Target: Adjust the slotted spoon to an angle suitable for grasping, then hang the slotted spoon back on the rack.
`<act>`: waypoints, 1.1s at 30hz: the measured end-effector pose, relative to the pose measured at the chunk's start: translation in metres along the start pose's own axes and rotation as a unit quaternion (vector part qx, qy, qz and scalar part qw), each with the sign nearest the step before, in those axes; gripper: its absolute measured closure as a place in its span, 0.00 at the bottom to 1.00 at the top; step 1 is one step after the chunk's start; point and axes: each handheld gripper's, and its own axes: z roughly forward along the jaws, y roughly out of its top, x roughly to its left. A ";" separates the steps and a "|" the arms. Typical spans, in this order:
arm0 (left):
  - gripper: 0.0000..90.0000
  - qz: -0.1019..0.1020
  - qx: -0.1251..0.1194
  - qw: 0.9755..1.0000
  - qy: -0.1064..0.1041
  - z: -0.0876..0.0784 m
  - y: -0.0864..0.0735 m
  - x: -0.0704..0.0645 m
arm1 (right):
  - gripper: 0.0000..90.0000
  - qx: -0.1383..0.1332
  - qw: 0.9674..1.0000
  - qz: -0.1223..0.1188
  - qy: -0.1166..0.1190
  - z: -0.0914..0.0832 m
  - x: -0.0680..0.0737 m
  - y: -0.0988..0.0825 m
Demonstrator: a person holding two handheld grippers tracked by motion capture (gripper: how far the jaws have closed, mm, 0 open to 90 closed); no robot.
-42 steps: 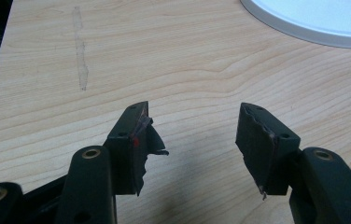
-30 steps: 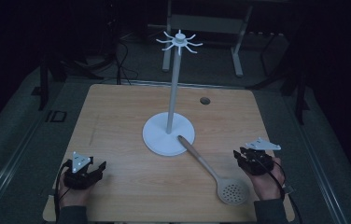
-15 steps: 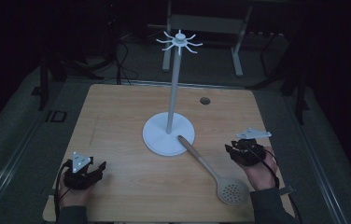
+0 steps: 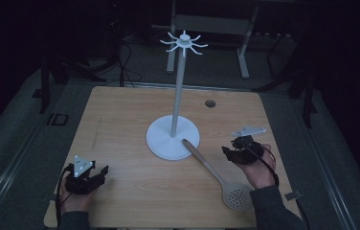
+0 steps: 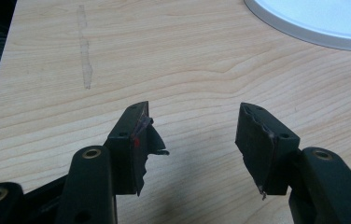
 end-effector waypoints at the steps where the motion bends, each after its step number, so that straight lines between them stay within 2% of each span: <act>1: 0.50 0.000 0.000 1.000 0.000 0.000 0.000 0.000 | 0.60 0.003 1.000 -0.003 0.002 0.001 0.001 0.001; 14: 0.50 0.000 0.000 1.000 0.001 0.000 0.000 0.001 | 0.52 0.026 0.999 -0.014 0.013 0.014 0.010 0.014; 19: 0.50 -0.001 -0.001 1.000 0.003 -0.001 0.000 0.001 | 0.52 0.043 0.999 -0.017 0.029 0.024 0.012 0.018; 23: 0.51 -0.003 -0.004 1.000 0.000 -0.001 0.000 0.001 | 0.53 0.057 0.997 -0.014 0.041 0.033 0.012 0.019; 24: 0.51 -0.003 -0.004 1.000 0.000 -0.002 0.000 0.001 | 0.57 0.066 0.996 -0.015 0.050 0.037 0.012 0.019; 26: 0.51 -0.003 -0.006 1.000 0.000 -0.002 0.000 0.001 | 0.57 0.069 0.996 -0.017 0.051 0.040 0.013 0.019; 33: 0.50 -0.006 -0.007 1.000 -0.001 -0.002 0.000 0.002 | 0.63 0.094 0.993 -0.036 0.064 0.054 0.018 0.020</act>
